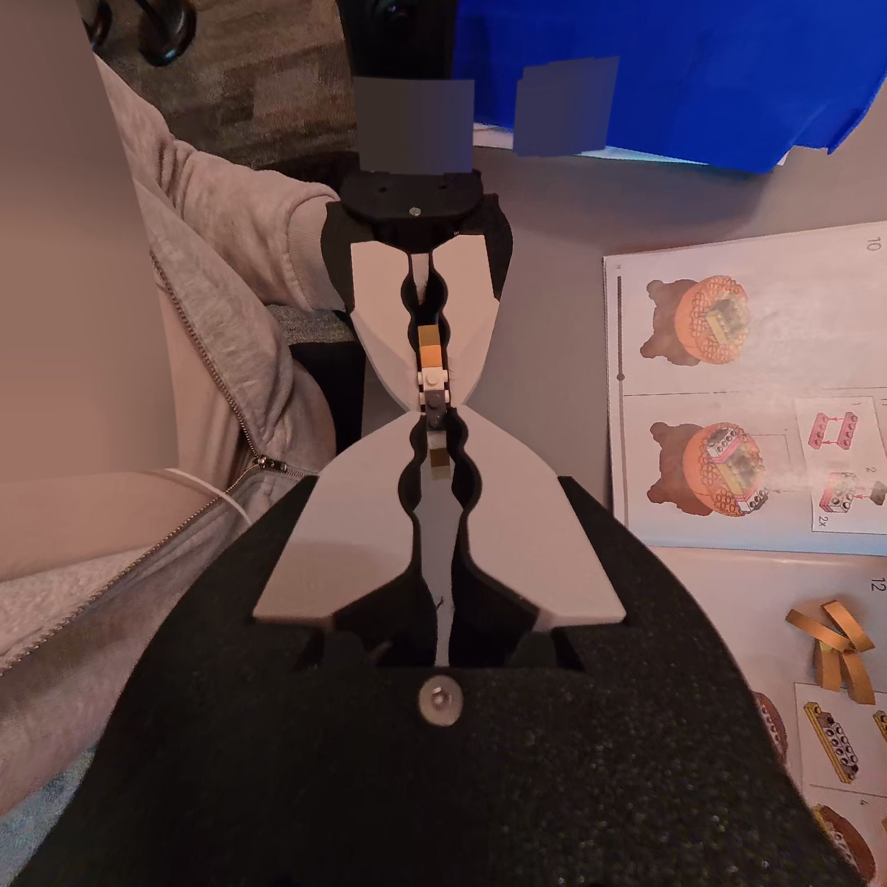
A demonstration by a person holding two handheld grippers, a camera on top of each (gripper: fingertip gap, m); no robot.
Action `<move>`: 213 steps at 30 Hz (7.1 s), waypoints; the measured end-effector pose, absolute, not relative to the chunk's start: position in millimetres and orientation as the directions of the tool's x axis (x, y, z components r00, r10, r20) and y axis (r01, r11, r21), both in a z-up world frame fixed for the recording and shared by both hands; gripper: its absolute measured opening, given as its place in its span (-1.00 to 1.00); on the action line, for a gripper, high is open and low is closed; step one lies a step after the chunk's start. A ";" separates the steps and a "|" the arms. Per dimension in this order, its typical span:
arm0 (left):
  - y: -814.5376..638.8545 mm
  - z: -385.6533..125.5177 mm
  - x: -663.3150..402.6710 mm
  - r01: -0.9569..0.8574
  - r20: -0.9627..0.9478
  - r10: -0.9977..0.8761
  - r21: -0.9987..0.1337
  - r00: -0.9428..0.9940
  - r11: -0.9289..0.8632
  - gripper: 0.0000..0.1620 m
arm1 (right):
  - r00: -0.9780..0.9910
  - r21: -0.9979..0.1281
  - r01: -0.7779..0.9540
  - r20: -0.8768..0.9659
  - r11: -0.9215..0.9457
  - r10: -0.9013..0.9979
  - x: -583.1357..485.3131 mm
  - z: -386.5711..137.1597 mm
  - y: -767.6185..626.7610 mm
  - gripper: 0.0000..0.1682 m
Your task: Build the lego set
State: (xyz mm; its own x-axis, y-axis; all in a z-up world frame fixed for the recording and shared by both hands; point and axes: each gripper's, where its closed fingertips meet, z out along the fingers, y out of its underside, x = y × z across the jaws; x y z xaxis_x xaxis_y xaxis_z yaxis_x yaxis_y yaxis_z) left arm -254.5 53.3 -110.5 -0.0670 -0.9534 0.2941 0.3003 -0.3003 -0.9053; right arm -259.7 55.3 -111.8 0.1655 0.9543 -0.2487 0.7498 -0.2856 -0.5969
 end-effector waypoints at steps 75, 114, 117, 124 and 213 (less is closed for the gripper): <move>-22.7 -52.6 -266.3 0.297 0.192 -0.620 -0.746 -0.761 -0.596 -0.91 | -0.743 -0.530 0.177 0.480 0.829 0.466 -273.9 -50.0 -18.4 -0.90; 43.1 -99.9 -264.8 0.297 0.164 -0.956 -0.925 -0.244 -0.235 -0.90 | 0.840 -0.649 0.437 0.045 -0.623 0.541 -75.2 -217.7 -7.9 -0.88; 38.3 -101.4 -256.4 0.286 0.168 -0.946 -0.926 -0.276 -0.248 -0.90 | 0.832 -0.619 0.485 0.109 -0.618 0.544 -64.4 -228.7 0.7 -0.89; 32.4 -105.2 -242.2 0.264 0.184 -0.935 -0.926 -0.303 -0.268 -0.90 | 0.945 -0.558 0.179 -0.130 -0.810 0.299 -83.4 -236.8 2.3 -0.54; 45.1 -109.8 -201.1 0.135 -0.349 -0.935 -0.931 -0.065 0.338 -0.91 | 0.231 -0.736 0.544 -0.330 -0.402 0.915 -205.6 -111.4 42.7 -0.94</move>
